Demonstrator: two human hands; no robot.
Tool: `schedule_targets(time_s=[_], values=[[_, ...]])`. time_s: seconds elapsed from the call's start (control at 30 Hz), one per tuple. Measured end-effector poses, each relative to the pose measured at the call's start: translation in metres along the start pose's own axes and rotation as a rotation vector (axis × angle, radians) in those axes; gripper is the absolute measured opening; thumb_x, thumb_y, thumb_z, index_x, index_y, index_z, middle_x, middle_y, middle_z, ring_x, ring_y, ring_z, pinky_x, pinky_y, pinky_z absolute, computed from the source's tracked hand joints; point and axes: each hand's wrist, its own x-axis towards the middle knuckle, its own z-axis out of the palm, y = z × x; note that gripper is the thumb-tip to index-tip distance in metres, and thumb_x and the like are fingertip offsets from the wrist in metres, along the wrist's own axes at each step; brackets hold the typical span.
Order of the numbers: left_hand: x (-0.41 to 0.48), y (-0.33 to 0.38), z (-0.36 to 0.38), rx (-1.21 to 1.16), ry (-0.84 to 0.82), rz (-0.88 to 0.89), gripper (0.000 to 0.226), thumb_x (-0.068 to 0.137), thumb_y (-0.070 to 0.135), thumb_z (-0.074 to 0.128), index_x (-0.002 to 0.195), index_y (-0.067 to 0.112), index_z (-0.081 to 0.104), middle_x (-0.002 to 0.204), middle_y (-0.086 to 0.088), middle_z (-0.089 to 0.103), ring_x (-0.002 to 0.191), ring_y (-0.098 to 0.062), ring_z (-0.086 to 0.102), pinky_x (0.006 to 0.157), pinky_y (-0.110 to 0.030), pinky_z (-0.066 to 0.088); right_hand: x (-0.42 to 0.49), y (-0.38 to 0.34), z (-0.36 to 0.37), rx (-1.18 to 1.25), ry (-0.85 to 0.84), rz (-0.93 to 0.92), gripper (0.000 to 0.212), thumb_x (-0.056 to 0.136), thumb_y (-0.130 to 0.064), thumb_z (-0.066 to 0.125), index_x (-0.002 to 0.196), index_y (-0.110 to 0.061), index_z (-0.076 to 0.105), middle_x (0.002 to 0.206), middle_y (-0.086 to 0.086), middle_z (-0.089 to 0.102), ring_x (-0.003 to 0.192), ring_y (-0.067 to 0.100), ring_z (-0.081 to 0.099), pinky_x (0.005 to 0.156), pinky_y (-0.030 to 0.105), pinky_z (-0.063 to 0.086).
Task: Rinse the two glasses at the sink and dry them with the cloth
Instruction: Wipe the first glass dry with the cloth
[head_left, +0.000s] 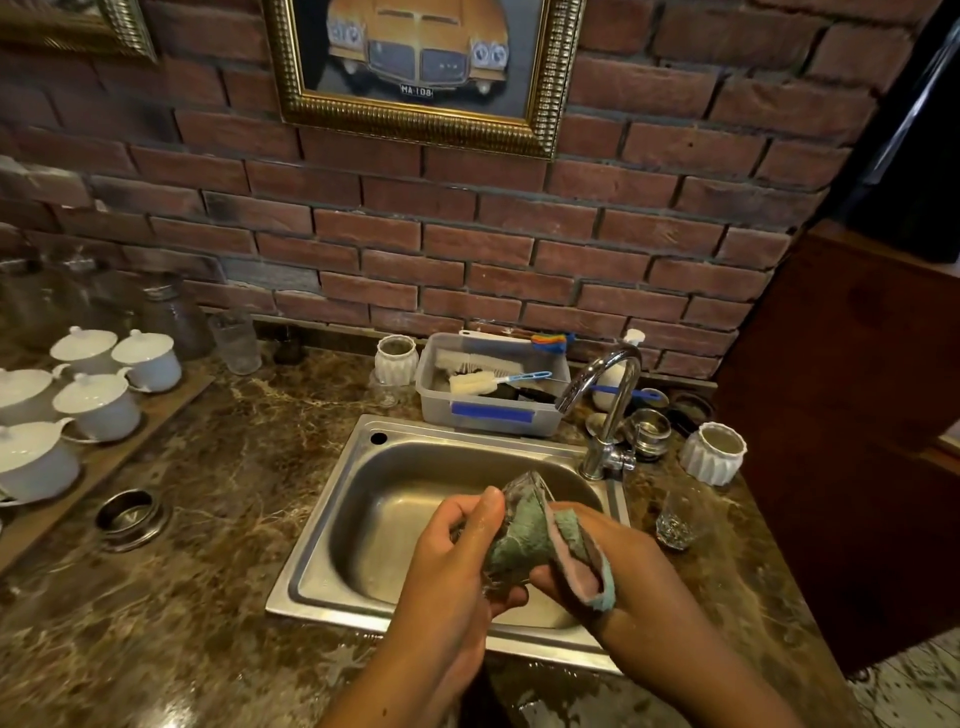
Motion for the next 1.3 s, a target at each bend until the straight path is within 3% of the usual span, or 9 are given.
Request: schedule_targets(time_s=[0.13,0.27,0.43,0.6,0.83,0.97,1.07,1.2,1.3], values=[[-0.001,0.001,0.000,0.089,0.006,0.081,0.050,0.075,0.047,0.068,0.105,0.008,0.064,0.086,-0.015,0.074,0.067,-0.020,0.068,0.050,-0.029,0.049,0.002,0.004,0.001,0.132,-0.064,-0.039,0.032,0.087,-0.055,0.064,0.109,-0.032,0.068,0.105,-0.010,0.072,0.099,0.010,0.068,0.086,0.034,0.057],[-0.003,0.000,0.000,0.279,0.019,0.244,0.021,0.086,0.040,0.073,0.097,0.023,0.066,0.087,-0.004,0.073,0.070,-0.018,0.071,0.052,-0.029,0.052,0.005,0.002,-0.003,0.492,-0.142,-0.006,0.020,0.087,-0.009,0.073,0.105,-0.017,0.072,0.102,0.006,0.076,0.097,0.019,0.072,0.082,0.025,0.056],[-0.008,-0.001,-0.008,0.537,-0.054,0.495,0.039,0.073,0.058,0.067,0.105,0.036,0.061,0.101,0.017,0.067,0.092,-0.008,0.069,0.069,-0.027,0.059,0.002,0.004,0.010,0.902,-0.124,0.143,0.040,0.070,-0.009,0.081,0.108,-0.013,0.073,0.112,0.020,0.073,0.107,0.036,0.069,0.091,0.041,0.057],[-0.006,0.002,-0.001,0.347,0.012,0.337,0.028,0.084,0.055,0.063,0.101,0.034,0.065,0.100,0.002,0.071,0.087,-0.021,0.072,0.059,-0.029,0.056,0.004,0.002,0.011,0.489,-0.019,-0.003,0.016,0.085,-0.020,0.073,0.100,-0.015,0.074,0.095,0.001,0.076,0.089,0.014,0.072,0.073,0.021,0.056],[0.007,0.031,-0.009,0.067,0.008,-0.330,0.043,0.092,0.045,0.065,0.114,0.009,0.071,0.097,-0.018,0.078,0.088,-0.032,0.076,0.065,-0.043,0.061,0.002,0.007,0.015,-0.083,-0.003,-0.236,0.047,0.079,-0.014,0.063,0.125,-0.010,0.066,0.124,-0.006,0.066,0.117,-0.003,0.058,0.102,0.026,0.049],[0.011,0.020,-0.003,0.102,0.170,-0.077,0.024,0.100,0.029,0.056,0.094,0.011,0.070,0.082,-0.013,0.073,0.075,-0.025,0.071,0.057,-0.030,0.053,0.004,-0.013,0.029,0.071,-0.090,0.019,0.077,0.068,-0.075,0.059,0.118,-0.016,0.068,0.103,-0.008,0.068,0.106,0.018,0.067,0.096,0.042,0.053],[0.008,0.012,-0.004,0.366,0.208,0.357,0.029,0.101,0.017,0.048,0.081,0.013,0.068,0.075,-0.005,0.069,0.072,-0.018,0.067,0.051,-0.025,0.050,0.006,-0.011,0.030,0.386,-0.038,0.059,0.035,0.075,-0.032,0.076,0.108,-0.023,0.073,0.103,0.000,0.075,0.100,0.017,0.071,0.093,0.044,0.057],[-0.002,0.006,-0.015,0.700,0.124,0.862,0.031,0.097,0.037,0.042,0.092,0.019,0.067,0.081,0.008,0.066,0.077,-0.014,0.066,0.060,-0.021,0.051,0.000,-0.008,0.033,1.175,-0.087,0.199,0.054,0.063,-0.003,0.081,0.115,-0.007,0.068,0.114,0.024,0.071,0.110,0.041,0.066,0.095,0.048,0.056],[-0.004,0.013,-0.013,0.628,0.071,0.851,0.034,0.097,0.042,0.039,0.097,0.020,0.066,0.088,0.008,0.066,0.082,-0.016,0.066,0.063,-0.023,0.052,0.001,-0.014,0.033,1.086,-0.028,0.185,0.054,0.067,-0.009,0.082,0.118,-0.009,0.066,0.117,0.023,0.070,0.113,0.043,0.064,0.100,0.056,0.051]])
